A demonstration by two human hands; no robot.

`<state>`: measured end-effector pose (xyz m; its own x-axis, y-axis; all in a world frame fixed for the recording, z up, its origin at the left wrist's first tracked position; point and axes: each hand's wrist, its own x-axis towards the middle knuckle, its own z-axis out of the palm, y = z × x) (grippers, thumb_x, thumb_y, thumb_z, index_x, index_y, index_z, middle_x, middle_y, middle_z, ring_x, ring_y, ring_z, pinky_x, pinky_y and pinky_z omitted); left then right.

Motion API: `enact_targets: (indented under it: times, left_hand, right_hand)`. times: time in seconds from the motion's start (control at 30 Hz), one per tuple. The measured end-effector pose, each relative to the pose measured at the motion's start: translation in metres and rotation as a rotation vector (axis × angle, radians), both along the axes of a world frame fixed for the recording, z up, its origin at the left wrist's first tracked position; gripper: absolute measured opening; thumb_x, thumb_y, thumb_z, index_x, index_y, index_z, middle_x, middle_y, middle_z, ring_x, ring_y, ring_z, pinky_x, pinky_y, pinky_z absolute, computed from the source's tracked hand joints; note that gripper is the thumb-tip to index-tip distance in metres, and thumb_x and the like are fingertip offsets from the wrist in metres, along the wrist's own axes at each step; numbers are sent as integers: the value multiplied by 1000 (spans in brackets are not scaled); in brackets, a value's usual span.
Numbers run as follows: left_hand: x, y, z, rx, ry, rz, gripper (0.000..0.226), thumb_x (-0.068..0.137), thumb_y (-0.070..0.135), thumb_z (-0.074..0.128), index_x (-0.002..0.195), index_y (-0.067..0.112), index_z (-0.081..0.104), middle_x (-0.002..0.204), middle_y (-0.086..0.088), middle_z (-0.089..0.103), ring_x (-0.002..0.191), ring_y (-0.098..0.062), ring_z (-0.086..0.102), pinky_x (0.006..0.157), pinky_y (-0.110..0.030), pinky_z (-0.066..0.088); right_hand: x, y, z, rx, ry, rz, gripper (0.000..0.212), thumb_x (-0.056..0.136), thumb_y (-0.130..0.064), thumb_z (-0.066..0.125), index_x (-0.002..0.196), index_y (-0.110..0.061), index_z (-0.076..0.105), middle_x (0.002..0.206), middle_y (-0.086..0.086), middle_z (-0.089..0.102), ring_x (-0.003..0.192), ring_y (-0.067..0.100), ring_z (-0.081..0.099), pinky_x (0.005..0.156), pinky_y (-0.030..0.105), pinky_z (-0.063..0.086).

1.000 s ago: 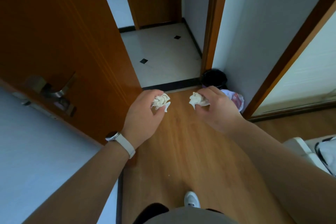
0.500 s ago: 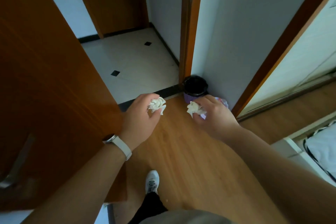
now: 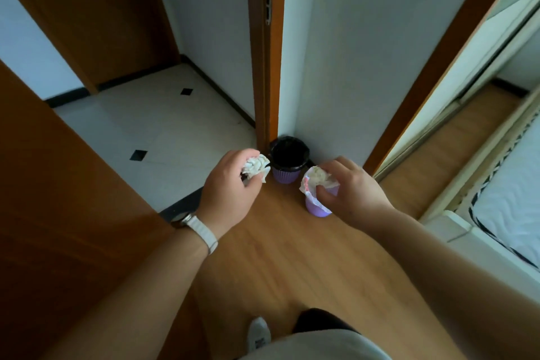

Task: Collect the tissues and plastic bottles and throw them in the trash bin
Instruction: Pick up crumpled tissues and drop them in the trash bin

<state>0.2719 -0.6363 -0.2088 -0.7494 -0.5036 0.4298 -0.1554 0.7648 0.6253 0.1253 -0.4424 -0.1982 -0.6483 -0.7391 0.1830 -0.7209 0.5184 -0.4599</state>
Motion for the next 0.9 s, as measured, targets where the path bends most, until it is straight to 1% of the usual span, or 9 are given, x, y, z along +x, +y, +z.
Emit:
enact_targets:
  times: [0.07, 0.2, 0.33, 0.43, 0.57, 0.63, 0.7, 0.83, 0.9]
  left_hand:
    - [-12, -12, -2, 5, 2, -28, 33, 84, 11, 71, 116, 12, 63, 109, -1, 62, 98, -17, 60, 77, -41, 57]
    - [-42, -31, -8, 0, -30, -51, 32, 85, 14, 70, 116, 12, 63, 109, -3, 63, 98, -18, 60, 77, -40, 56]
    - [-77, -45, -18, -3, -81, -74, 31, 85, 15, 70, 116, 12, 64, 108, -2, 64, 98, -17, 60, 78, -38, 56]
    - [-107, -65, -25, -8, -126, -60, 33, 84, 16, 69, 116, 12, 63, 109, -2, 64, 99, -19, 61, 77, -40, 56]
    - [-160, -97, -28, -2, -196, -25, 33, 84, 11, 70, 116, 12, 63, 111, -2, 64, 100, -19, 60, 78, -42, 56]
    - [-193, -111, -29, -8, -211, -27, 32, 84, 14, 69, 116, 12, 63, 111, -2, 64, 100, -19, 60, 78, -42, 56]
    - [-227, -120, -31, -13, -233, -37, 32, 85, 16, 68, 117, 14, 62, 111, 0, 63, 100, -18, 60, 78, -41, 56]
    - [-281, -132, -35, -21, -254, -35, 33, 85, 15, 70, 117, 15, 62, 109, 0, 63, 98, -17, 60, 77, -40, 55]
    - [-299, -137, -37, -18, -262, -42, 32, 86, 16, 70, 117, 15, 62, 109, 0, 63, 98, -17, 60, 78, -40, 55]
  right_hand:
    - [-9, -8, 0, 3, 19, -21, 33, 82, -26, 71, 114, -19, 65, 103, 0, 61, 87, 24, 59, 71, 30, 48]
    - [-34, -20, -4, 20, 4, -49, 36, 84, -27, 69, 119, -21, 63, 107, -1, 61, 89, 20, 58, 70, 26, 45]
    - [-73, -40, -23, 19, -34, -81, 33, 82, -28, 70, 114, -21, 65, 102, 0, 61, 85, 24, 60, 68, 32, 49]
    - [-110, -66, -41, 3, -57, -78, 32, 80, -27, 73, 111, -20, 67, 100, 1, 62, 83, 26, 62, 66, 25, 39]
    - [-170, -104, -56, 5, -135, -66, 33, 86, -30, 67, 118, -24, 64, 110, -4, 61, 96, 18, 59, 73, 21, 34]
    - [-202, -117, -62, -2, -159, -60, 32, 87, -30, 66, 118, -24, 63, 110, -4, 60, 96, 17, 58, 72, 22, 35]
    - [-233, -127, -69, -15, -167, -49, 30, 87, -27, 67, 116, -21, 65, 107, -1, 61, 93, 20, 59, 70, 25, 37]
    - [-287, -138, -80, 25, -181, -40, 31, 86, -25, 67, 116, -18, 64, 106, 0, 61, 91, 22, 59, 68, 25, 37]
    - [-307, -142, -85, 42, -197, -45, 33, 86, -26, 66, 118, -18, 63, 108, 0, 61, 91, 22, 59, 68, 27, 40]
